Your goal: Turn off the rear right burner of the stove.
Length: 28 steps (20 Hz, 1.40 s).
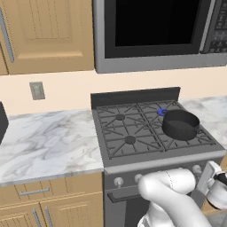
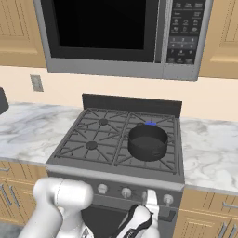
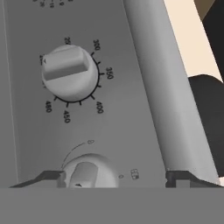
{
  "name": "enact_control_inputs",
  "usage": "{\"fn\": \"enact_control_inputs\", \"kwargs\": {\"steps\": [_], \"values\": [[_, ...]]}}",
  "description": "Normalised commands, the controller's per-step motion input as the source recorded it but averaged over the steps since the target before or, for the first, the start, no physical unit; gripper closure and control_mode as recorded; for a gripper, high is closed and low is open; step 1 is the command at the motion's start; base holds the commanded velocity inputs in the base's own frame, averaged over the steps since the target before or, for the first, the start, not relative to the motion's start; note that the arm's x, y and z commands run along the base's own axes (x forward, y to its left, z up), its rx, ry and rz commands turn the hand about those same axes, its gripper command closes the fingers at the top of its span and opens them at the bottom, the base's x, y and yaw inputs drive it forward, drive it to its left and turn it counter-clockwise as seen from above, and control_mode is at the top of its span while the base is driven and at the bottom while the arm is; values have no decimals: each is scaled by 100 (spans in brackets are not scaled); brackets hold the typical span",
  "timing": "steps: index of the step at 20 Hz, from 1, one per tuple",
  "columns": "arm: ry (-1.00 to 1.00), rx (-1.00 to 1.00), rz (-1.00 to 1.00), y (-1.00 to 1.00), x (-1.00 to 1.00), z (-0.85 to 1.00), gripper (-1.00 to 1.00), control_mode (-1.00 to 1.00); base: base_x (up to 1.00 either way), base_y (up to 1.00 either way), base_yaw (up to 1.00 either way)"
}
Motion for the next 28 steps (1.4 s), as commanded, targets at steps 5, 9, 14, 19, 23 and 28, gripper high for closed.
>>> {"fn": "enact_control_inputs", "kwargs": {"steps": [5, 9, 14, 19, 23, 28], "values": [[0, 0, 0, 0, 11, -31, -100, -100, 0, 0, 0], [0, 0, 0, 0, 17, -20, -100, -100, 0, 0, 0], [0, 0, 0, 0, 37, -5, -100, -100, 0, 0, 0], [4, 0, 0, -18, 21, -11, -100, -100, 0, 0, 0], [14, 3, -1, -18, 11, -1, -100, -100, 0, 0, 0], [13, 5, -1, -3, 13, 0, -100, -100, 0, 0, 0]]}}
